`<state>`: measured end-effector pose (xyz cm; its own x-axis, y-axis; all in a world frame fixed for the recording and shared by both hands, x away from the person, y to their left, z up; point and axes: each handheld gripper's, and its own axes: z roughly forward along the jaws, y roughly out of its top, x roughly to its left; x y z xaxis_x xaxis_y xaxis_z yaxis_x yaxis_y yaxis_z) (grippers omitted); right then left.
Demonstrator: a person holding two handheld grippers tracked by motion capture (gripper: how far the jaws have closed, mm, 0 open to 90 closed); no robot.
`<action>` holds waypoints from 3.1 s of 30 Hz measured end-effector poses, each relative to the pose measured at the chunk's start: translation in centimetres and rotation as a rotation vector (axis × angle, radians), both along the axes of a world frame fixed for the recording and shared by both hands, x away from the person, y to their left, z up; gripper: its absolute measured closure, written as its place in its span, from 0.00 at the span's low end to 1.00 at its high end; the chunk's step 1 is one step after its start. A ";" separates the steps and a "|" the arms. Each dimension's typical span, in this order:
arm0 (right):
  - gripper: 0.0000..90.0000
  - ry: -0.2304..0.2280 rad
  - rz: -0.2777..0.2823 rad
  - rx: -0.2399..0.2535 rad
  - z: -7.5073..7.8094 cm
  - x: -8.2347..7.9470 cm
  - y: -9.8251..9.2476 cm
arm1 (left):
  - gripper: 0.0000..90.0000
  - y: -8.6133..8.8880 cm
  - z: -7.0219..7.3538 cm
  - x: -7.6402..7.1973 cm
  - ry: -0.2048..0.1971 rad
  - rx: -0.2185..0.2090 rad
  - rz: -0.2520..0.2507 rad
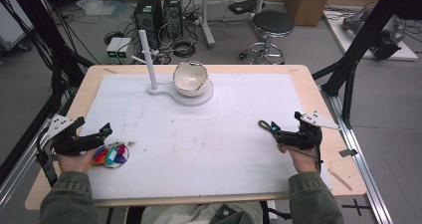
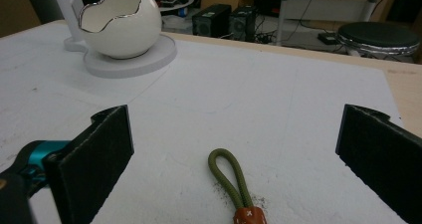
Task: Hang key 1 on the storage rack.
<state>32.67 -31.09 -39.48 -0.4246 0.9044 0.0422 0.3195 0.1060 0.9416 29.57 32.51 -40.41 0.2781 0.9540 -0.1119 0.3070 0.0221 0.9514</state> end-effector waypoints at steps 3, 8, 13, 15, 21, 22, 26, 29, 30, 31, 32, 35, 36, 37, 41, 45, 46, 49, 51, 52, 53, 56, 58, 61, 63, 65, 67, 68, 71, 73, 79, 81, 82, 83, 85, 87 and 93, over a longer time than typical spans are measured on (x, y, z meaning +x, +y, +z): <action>0.01 0.020 0.002 0.000 -0.1 0.2 0.0 | 0.02 0.1 0.0 0.1 0.001 -0.006 -0.007; 0.01 0.060 0.022 -0.007 -0.4 0.7 0.1 | 0.02 0.0 -0.1 0.2 -0.001 -0.008 -0.017; 0.01 0.097 0.032 -0.030 -0.6 1.2 0.2 | 0.02 0.0 -0.1 0.3 0.003 -0.015 -0.020; 0.01 0.106 0.032 -0.037 -0.6 1.4 0.3 | 0.02 0.1 -0.1 0.3 0.004 -0.013 -0.018; 0.01 0.169 0.044 -0.067 -1.1 2.3 -0.1 | 0.02 0.0 -0.2 0.4 0.011 -0.009 -0.021; 0.01 0.185 0.047 -0.073 -1.1 2.5 -0.2 | 0.02 0.0 -0.2 0.4 0.011 -0.006 -0.022; 0.01 0.197 0.048 -0.079 -1.2 2.7 -0.3 | 0.02 0.0 -0.2 0.5 0.012 -0.008 -0.022; 0.01 0.215 0.047 -0.085 -1.3 2.8 -0.5 | 0.02 0.0 -0.2 0.5 0.015 -0.003 -0.027; 0.01 0.221 0.044 -0.097 -1.4 2.9 -0.6 | 0.02 0.0 -0.2 0.5 0.016 -0.003 -0.027; 0.01 0.227 0.041 -0.100 -1.4 3.0 -0.6 | 0.02 -0.1 -0.2 0.5 0.018 -0.001 -0.029; 0.01 0.235 0.044 -0.102 -1.5 3.1 -0.7 | 0.02 -0.1 -0.2 0.6 0.019 -0.003 -0.027; 0.01 0.250 0.042 -0.109 -1.6 3.2 -0.8 | 0.02 -0.1 -0.2 0.6 0.022 0.001 -0.031; 0.01 0.258 0.043 -0.109 -1.7 3.3 -0.9 | 0.02 -0.1 -0.2 0.6 0.022 0.004 -0.031; 0.01 0.281 0.047 -0.115 -1.9 3.5 -0.9 | 0.02 -0.2 -0.2 0.6 0.023 0.004 -0.031; 0.01 0.332 0.068 -0.146 -2.4 3.9 -0.9 | 0.02 -0.2 -0.3 0.6 0.026 0.005 -0.031; 0.01 0.373 0.077 -0.166 -2.5 4.2 -1.0 | 0.02 -0.2 -0.3 0.6 0.026 0.008 -0.029; 0.01 0.385 0.079 -0.170 -2.6 4.3 -1.0 | 0.02 -0.2 -0.3 0.6 0.024 0.009 -0.028; 0.01 0.399 0.089 -0.199 -2.6 4.4 -1.2 | 0.02 -0.2 -0.3 0.6 0.023 0.012 -0.027; 0.01 0.419 0.078 -0.206 -2.4 4.5 -1.5 | 0.02 -0.2 -0.3 0.7 0.022 0.012 -0.024; 0.01 0.422 0.072 -0.209 -2.4 4.5 -1.6 | 0.02 -0.2 -0.3 0.7 0.023 0.012 -0.023; 0.01 0.432 0.066 -0.208 -2.3 4.6 -1.8 | 0.02 -0.2 -0.3 0.7 0.024 0.012 -0.023; 0.01 0.466 0.057 -0.188 -2.5 4.7 -2.1 | 0.02 -0.2 -0.3 0.6 0.028 0.017 -0.021; 0.05 0.481 0.051 -0.205 -2.4 4.8 -2.2 | 0.02 -0.2 -0.2 0.6 0.025 0.020 -0.019; 0.08 0.496 0.049 -0.231 -2.2 5.0 -2.1 | 0.02 -0.3 -0.3 0.6 0.026 0.020 -0.016; 0.18 0.505 0.073 -0.232 -2.0 5.1 -2.2 | 0.02 -0.2 -0.3 0.6 0.025 0.021 -0.015; 0.24 0.535 0.083 -0.230 -1.9 5.3 -2.1 | 0.02 -0.2 -0.3 0.6 0.026 0.024 -0.013; 0.32 0.564 0.091 -0.243 -2.1 5.7 -2.2 | 0.02 -0.2 -0.3 0.6 0.026 0.025 -0.012; 0.36 0.576 0.091 -0.235 -2.0 5.7 -2.2 | 0.02 -0.2 -0.3 0.6 0.026 0.025 -0.011; 0.39 0.580 0.111 -0.229 -2.0 5.7 -2.1 | 0.02 -0.2 -0.2 0.6 0.026 0.026 -0.012; 0.45 0.585 0.133 -0.248 -2.0 5.7 -1.9 | 0.02 -0.2 -0.3 0.6 0.026 0.025 -0.012; 0.62 0.621 0.138 -0.287 -2.5 5.9 -1.4 | 0.02 -0.2 -0.3 0.6 0.024 0.022 -0.022; 0.73 0.614 0.139 -0.305 -2.5 5.9 -1.1 | 0.02 -0.2 -0.3 0.6 0.024 0.017 -0.026; 0.76 0.610 0.136 -0.311 -2.5 5.8 -0.9 | 0.02 -0.2 -0.3 0.6 0.024 0.019 -0.027; 0.80 0.610 0.139 -0.319 -2.4 5.7 -0.8 | 0.02 -0.2 -0.3 0.6 0.023 0.020 -0.030; 0.83 0.609 0.143 -0.308 -2.3 5.6 -0.8 | 0.02 -0.2 -0.3 0.6 0.022 0.021 -0.030; 0.84 0.606 0.153 -0.307 -2.3 5.4 -0.8 | 0.02 -0.2 -0.3 0.7 0.021 0.017 -0.030; 0.85 0.618 0.146 -0.260 -2.3 5.3 -1.0 | 0.02 -0.3 -0.3 0.8 0.021 0.020 -0.034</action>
